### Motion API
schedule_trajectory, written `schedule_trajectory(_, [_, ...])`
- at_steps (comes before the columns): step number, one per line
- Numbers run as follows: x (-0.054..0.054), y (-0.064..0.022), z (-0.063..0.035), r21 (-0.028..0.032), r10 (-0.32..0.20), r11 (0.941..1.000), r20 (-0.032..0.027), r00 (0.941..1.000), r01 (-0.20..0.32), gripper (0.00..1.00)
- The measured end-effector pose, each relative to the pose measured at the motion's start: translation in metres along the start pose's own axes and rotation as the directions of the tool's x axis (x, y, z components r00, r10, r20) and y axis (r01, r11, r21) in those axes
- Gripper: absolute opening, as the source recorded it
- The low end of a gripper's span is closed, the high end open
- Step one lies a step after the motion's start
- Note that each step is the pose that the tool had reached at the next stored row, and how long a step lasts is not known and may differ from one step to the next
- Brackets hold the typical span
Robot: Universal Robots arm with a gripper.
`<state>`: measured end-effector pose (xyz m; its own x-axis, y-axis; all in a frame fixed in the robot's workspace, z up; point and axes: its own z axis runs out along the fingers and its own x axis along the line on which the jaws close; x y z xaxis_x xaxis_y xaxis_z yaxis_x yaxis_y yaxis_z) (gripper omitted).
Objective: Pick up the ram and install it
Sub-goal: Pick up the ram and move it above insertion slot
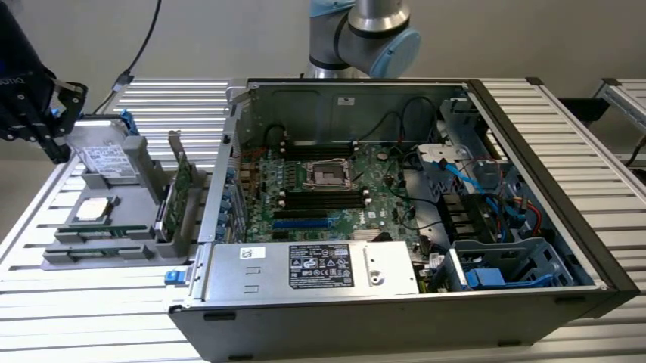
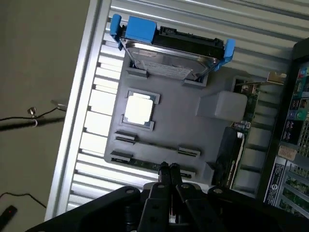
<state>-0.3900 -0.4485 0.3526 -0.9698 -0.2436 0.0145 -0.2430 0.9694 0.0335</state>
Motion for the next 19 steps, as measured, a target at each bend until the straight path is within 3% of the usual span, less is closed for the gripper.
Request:
schedule_trajectory(4, [0.0000, 0.0000, 0.0000, -0.0002, -0.072, 0.9974, -0.0021, 0.9974, 0.072, 0.10])
schedule_trajectory(9, [0.0000, 0.0000, 0.0001, -0.0006, -0.162, 0.9868, -0.0047, 0.9867, 0.162, 0.10])
schedule_trajectory(13, [0.0000, 0.0000, 0.0001, -0.0012, -0.233, 0.9724, -0.0068, 0.9724, 0.233, 0.10])
schedule_trajectory(19, [0.0000, 0.0000, 0.0001, -0.0018, -0.339, 0.9409, -0.0102, 0.9409, 0.339, 0.10])
